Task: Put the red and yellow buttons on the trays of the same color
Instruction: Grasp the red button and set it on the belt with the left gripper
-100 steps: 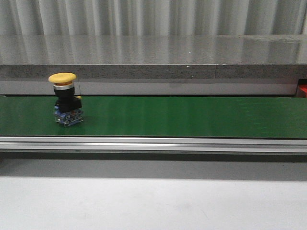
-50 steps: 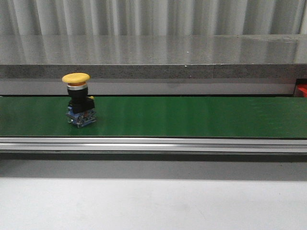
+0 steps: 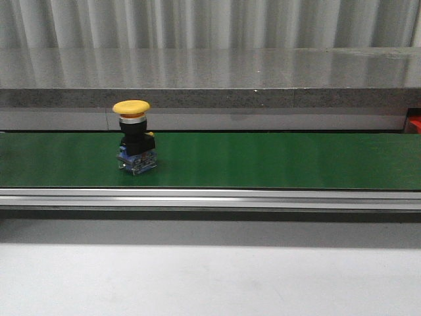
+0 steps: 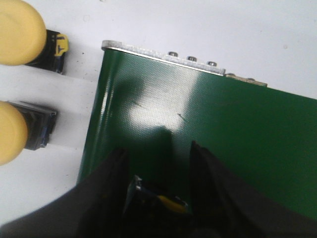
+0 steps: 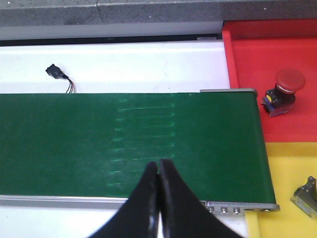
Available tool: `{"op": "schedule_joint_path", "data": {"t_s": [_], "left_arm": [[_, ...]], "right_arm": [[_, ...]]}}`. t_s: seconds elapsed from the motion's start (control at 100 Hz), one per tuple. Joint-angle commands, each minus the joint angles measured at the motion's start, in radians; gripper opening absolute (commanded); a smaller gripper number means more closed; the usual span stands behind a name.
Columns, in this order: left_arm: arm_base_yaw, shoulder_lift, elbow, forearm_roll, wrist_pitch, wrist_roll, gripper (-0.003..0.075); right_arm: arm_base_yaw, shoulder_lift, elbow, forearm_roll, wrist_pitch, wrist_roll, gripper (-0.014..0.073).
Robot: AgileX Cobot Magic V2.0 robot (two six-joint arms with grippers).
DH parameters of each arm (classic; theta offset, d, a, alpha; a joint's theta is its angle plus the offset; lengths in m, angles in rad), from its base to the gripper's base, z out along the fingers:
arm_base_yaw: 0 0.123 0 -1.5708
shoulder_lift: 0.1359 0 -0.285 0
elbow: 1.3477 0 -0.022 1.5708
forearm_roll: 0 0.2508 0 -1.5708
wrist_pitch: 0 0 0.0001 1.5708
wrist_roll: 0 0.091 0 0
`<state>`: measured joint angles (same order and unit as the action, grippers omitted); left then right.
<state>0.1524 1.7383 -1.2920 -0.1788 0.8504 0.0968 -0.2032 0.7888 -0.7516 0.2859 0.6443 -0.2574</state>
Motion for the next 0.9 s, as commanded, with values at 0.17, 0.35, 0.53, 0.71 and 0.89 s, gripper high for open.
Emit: {"op": "schedule_joint_path", "data": {"t_s": [0.17, 0.35, 0.53, 0.71, 0.89], "left_arm": [[-0.003, -0.041, -0.02, 0.001, -0.034, 0.006, -0.002], [-0.003, -0.025, -0.016, 0.001, -0.023, 0.006, -0.002], [-0.003, -0.025, -0.016, 0.003, -0.023, 0.006, -0.0017], [-0.003, -0.025, -0.016, 0.004, -0.013, 0.006, 0.009], [-0.003, -0.025, -0.016, 0.004, 0.004, 0.013, 0.0419]], "right_arm": [[0.0, -0.006, -0.024, 0.017, -0.065, -0.01, -0.0068], [0.0, -0.006, -0.024, 0.017, -0.065, -0.01, -0.0068], [0.0, -0.006, -0.024, 0.017, -0.065, -0.01, -0.0068], [0.0, -0.006, -0.024, 0.017, -0.065, -0.01, -0.0068], [0.0, -0.006, -0.024, 0.017, -0.065, -0.01, -0.0068]]}}
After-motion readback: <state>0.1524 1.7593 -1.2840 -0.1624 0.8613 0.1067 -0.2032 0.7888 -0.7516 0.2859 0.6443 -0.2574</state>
